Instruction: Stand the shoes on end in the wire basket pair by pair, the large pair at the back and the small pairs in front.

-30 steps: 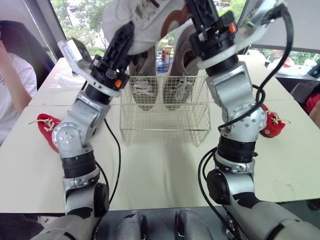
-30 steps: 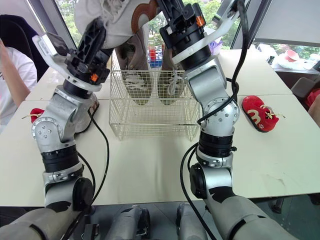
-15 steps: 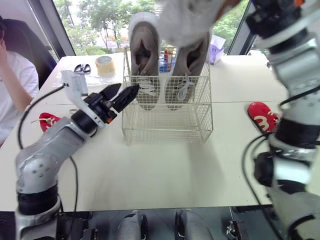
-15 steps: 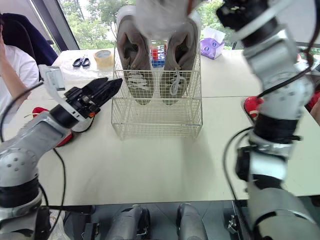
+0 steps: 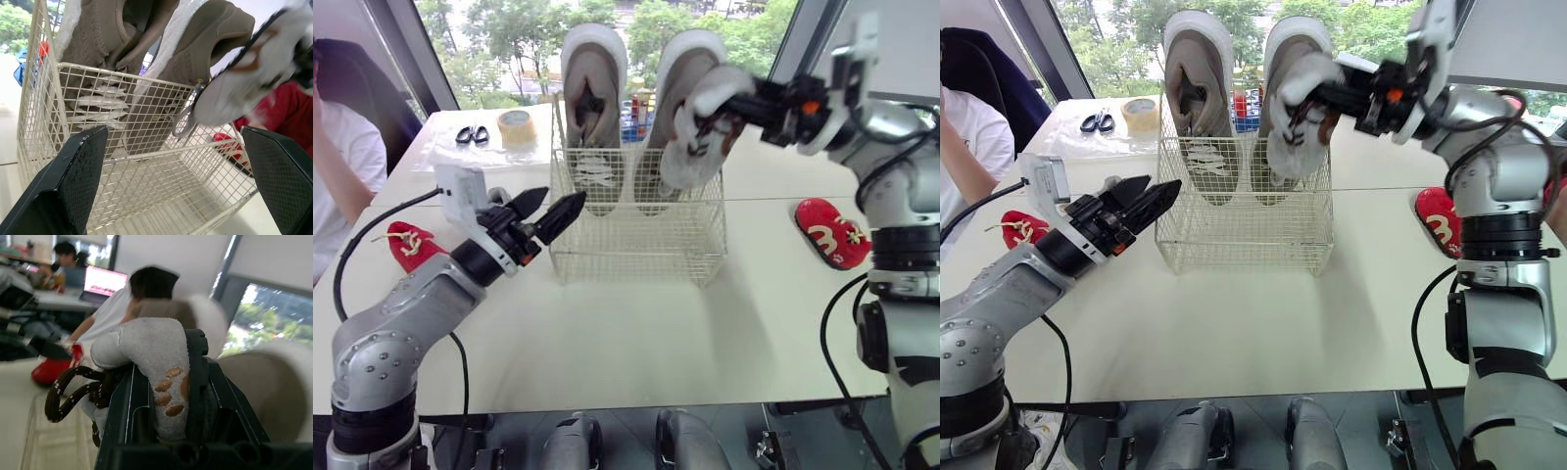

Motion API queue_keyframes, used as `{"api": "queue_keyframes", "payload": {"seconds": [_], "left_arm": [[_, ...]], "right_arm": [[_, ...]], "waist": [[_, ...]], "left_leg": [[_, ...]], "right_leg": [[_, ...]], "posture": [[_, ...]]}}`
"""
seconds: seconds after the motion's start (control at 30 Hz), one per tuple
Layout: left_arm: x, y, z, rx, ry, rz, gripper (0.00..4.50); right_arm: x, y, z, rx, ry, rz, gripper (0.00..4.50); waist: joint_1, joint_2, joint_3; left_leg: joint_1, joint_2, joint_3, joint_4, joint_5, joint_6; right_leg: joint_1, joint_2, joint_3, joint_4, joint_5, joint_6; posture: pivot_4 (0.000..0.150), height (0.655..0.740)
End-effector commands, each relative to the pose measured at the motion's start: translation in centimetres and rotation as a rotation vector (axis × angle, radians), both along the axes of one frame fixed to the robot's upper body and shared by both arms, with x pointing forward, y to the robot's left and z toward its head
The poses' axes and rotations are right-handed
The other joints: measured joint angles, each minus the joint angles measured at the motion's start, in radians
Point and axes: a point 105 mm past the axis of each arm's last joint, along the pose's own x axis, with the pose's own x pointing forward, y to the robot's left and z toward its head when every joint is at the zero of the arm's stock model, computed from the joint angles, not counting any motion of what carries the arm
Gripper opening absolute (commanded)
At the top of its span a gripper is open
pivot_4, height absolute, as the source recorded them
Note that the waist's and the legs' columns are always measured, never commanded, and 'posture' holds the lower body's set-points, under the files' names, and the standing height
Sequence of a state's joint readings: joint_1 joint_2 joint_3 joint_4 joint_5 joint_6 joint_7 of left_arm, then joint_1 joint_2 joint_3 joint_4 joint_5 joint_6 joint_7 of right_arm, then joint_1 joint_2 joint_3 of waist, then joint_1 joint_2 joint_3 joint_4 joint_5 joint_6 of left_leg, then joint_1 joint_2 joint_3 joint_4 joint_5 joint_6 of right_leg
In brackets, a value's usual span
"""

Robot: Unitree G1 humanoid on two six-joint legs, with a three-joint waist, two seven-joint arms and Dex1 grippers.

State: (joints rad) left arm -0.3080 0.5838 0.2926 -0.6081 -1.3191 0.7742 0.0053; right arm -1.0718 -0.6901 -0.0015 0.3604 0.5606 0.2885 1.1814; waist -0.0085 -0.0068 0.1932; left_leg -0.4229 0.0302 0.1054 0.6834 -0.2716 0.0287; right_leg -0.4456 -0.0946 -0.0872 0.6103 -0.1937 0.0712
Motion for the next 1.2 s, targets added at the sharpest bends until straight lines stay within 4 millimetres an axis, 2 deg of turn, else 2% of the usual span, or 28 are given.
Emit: {"api": "queue_keyframes", "payload": {"seconds": [0.03, 0.13, 0.3, 0.4, 0.47, 0.63, 0.73, 0.83, 0.9, 0.93, 0.97, 1.07, 1.13, 1.2], "left_arm": [[-0.5, 0.3, 1.0, -0.003, -0.044, 0.007, 4.44], [-0.5, 0.4, 0.9, 0.004, -0.041, 0.009, 4.44], [-0.3, 0.8, 0.7, 0.017, -0.033, 0.022, 4.50], [-0.2, 1.2, 0.1, 0.053, -0.004, 0.028, 4.50], [-0.4, 1.8, -0.4, 0.106, 0.016, 0.030, 4.50], [-0.2, 3.7, -0.2, 0.101, 0.033, 0.062, 4.50], [0.4, 4.0, -0.1, 0.111, 0.036, 0.060, 4.50], [1.4, 5.1, 0.8, 0.090, 0.015, 0.102, 4.50], [2.6, 7.5, 2.0, 0.068, 0.009, 0.205, 4.50], [3.4, 8.9, 2.6, 0.079, 0.011, 0.259, 4.50], [4.0, 10.1, 3.0, 0.105, 0.017, 0.307, 4.50], [5.4, 11.9, 3.6, 0.192, 0.037, 0.377, 4.50], [7.3, 13.4, 3.3, 0.289, 0.092, 0.421, 4.50], [9.4, 15.7, 2.4, 0.348, 0.231, 0.470, 4.50]], "right_arm": [[0.6, -0.2, -0.8, -0.076, -0.061, -0.014, 0.66], [1.6, -0.4, -2.4, -0.096, -0.037, -0.028, 0.66], [2.3, -0.9, -2.8, -0.100, -0.031, -0.048, 2.95], [1.9, -1.2, -2.7, -0.133, -0.025, -0.042, 4.39], [0.6, -1.7, -1.7, -0.138, -0.020, -0.030, 4.46], [-2.0, -2.1, 0.6, -0.091, -0.053, -0.030, 4.46], [-3.1, -2.0, 1.4, -0.086, -0.075, -0.028, 4.46], [-4.5, -2.2, 2.9, -0.061, -0.095, -0.018, 4.46], [-6.0, -2.2, 4.6, -0.023, -0.108, 0.004, 4.46], [-6.8, -2.0, 4.8, -0.037, -0.096, 0.026, 4.46], [-7.4, -1.7, 4.6, -0.062, -0.082, 0.045, 4.46], [-8.3, -0.9, 3.4, -0.138, -0.024, 0.069, 4.46], [-9.7, 0.4, 0.8, -0.263, 0.052, 0.141, 4.46], [-11.1, 1.4, -1.6, -0.367, 0.109, 0.206, 4.46]], "waist": [[0.000, 0.000, 0.000], [-0.001, 0.000, 0.000], [-0.002, 0.000, 0.000], [-0.003, 0.000, 0.000], [-0.003, 0.001, 0.000], [0.000, 0.000, 0.000], [-0.001, 0.001, 0.000], [0.000, 0.001, 0.000], [0.002, 0.001, 0.000], [0.001, 0.001, 0.000], [0.002, 0.000, 0.001], [-0.001, 0.000, 0.000], [-0.001, 0.000, 0.000], [0.004, -0.001, 0.000]], "left_leg": [[0.000, 0.000, 0.000, 0.000, 0.000, 0.000], [0.000, 0.000, 0.000, 0.000, 0.001, -0.002], [0.000, 0.000, 0.000, 0.000, 0.004, -0.006], [0.000, 0.000, 0.000, 0.000, 0.004, -0.007], [0.000, 0.000, 0.000, 0.000, 0.004, -0.007], [-0.001, 0.000, -0.001, 0.000, 0.003, -0.006], [-0.001, 0.000, 0.000, 0.000, 0.001, -0.002], [-0.001, 0.000, 0.000, 0.000, 0.001, -0.002], [-0.001, 0.000, 0.000, 0.000, 0.001, -0.002], [-0.001, 0.000, -0.001, 0.000, 0.001, -0.002], [-0.001, 0.000, 0.000, 0.000, 0.001, -0.002], [-0.002, 0.000, 0.000, 0.000, 0.001, -0.002], [-0.002, 0.000, 0.000, -0.001, 0.001, -0.002], [-0.002, 0.000, 0.000, -0.001, 0.001, -0.002]], "right_leg": [[0.000, 0.000, 0.000, 0.000, 0.000, 0.000], [0.000, 0.000, 0.000, 0.000, 0.000, 0.000], [0.000, 0.000, 0.000, 0.000, 0.000, 0.000], [0.000, 0.000, 0.000, 0.000, 0.000, 0.000], [0.000, 0.000, 0.000, 0.001, 0.000, 0.000], [-0.002, -0.001, 0.000, 0.001, 0.000, 0.000], [-0.002, -0.001, 0.000, 0.001, 0.000, 0.000], [-0.002, -0.001, -0.001, 0.002, 0.000, -0.001], [-0.002, -0.001, -0.001, 0.002, 0.000, 0.000], [-0.002, -0.001, -0.001, 0.002, 0.000, 0.000], [-0.003, -0.001, -0.001, 0.002, 0.000, 0.000], [-0.004, 0.000, -0.001, 0.002, 0.000, 0.000], [-0.004, 0.000, -0.001, 0.002, 0.000, 0.000], [-0.003, 0.000, -0.002, 0.002, 0.000, 0.000]], "posture": [[0.150, 0.7400], [0.150, 0.7400], [0.150, 0.7400], [0.150, 0.7400], [0.150, 0.7400], [0.150, 0.7400], [0.150, 0.7400], [0.150, 0.7400], [0.150, 0.7400], [0.150, 0.7400], [0.150, 0.7400], [0.150, 0.7400], [0.150, 0.7400], [0.150, 0.7400]]}}
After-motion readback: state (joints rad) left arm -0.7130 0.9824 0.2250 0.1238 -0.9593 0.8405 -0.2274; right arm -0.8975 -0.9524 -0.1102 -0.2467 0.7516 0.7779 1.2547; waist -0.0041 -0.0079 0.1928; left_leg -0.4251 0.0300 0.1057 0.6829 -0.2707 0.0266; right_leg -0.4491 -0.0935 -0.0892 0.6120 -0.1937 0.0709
